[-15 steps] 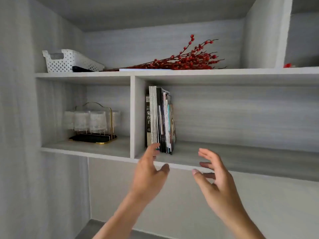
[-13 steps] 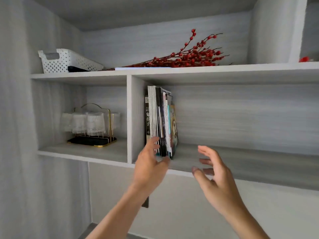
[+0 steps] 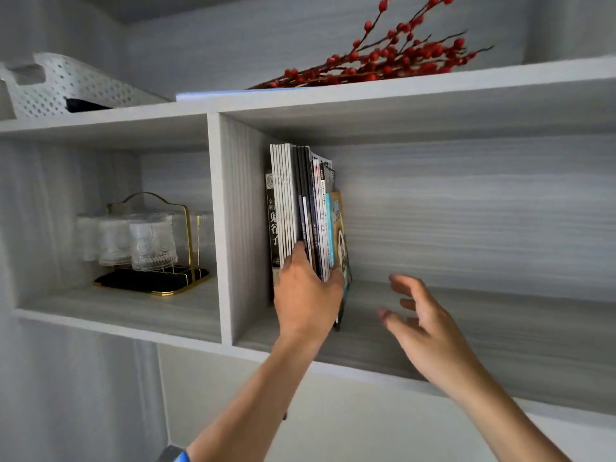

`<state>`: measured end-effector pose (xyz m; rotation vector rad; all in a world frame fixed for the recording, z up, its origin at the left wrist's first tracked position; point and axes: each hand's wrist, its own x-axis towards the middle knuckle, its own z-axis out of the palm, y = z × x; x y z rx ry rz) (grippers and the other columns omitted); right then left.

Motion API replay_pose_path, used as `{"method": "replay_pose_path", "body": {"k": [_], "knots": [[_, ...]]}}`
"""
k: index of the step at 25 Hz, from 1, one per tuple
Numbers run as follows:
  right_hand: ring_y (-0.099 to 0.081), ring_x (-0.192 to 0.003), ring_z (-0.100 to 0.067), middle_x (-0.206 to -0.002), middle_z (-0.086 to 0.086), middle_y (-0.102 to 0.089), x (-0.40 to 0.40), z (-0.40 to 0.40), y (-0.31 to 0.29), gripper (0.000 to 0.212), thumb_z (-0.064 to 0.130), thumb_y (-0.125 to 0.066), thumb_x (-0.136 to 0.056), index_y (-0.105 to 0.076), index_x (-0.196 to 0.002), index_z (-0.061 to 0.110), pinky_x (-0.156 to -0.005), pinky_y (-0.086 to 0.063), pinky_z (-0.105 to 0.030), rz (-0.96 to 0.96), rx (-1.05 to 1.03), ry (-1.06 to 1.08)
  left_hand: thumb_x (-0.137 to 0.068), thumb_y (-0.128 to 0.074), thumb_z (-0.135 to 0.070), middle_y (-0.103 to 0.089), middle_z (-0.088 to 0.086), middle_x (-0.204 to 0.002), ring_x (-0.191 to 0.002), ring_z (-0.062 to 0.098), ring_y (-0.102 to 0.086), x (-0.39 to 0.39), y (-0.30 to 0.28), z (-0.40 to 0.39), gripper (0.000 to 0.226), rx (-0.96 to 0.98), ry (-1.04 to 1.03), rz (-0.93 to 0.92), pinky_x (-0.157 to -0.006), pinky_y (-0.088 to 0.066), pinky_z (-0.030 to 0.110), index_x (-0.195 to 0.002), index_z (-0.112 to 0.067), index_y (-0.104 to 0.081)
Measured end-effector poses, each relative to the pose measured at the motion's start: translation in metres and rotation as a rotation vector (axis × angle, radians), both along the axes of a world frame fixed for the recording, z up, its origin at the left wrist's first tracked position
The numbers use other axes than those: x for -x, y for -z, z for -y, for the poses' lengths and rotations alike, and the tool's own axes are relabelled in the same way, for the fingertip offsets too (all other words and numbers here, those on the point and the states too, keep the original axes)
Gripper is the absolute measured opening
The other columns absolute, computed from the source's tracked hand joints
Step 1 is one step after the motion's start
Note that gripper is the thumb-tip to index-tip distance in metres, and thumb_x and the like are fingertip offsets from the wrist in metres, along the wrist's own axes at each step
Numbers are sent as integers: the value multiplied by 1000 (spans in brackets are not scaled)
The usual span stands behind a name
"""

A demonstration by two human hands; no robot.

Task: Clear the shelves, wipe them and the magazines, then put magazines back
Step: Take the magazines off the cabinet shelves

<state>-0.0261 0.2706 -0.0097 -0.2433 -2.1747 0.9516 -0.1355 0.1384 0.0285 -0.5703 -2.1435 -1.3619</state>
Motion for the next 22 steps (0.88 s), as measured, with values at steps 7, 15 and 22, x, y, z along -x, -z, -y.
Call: {"method": "replay_pose_path", "body": {"k": [7, 15, 22], "knots": [[-59, -115, -16, -123, 7, -63, 12, -9, 4, 26, 16, -61, -96, -59, -118, 29, -87, -41, -20, -65, 147, 77, -87, -65, -35, -68, 8, -102, -96, 34, -66, 12, -14, -21, 61, 183, -51, 97, -72, -47, 35, -134, -15, -33], [-52, -127, -24, -135, 1, -58, 3, 5, 1, 42, 29, -63, -94, -51, -133, 22, -101, -41, -36, 8, -74, 199, -76, -65, -33, -71, -1, -89, -82, 29, -69, -17, -12, 23, 41, 41, 122, 98, -73, -58, 42, -109, -23, -43], [-65, -107, 1, -116, 21, -70, -7, 20, -22, 58, 58, -69, -75, -59, -126, 32, -86, -46, -23, 52, 428, -230, -71, -81, -16, -75, -9, -96, -85, 16, -74, -80, 7, 115, 38, -347, 572, 166, -73, -61, 45, -98, -35, -62]]}}
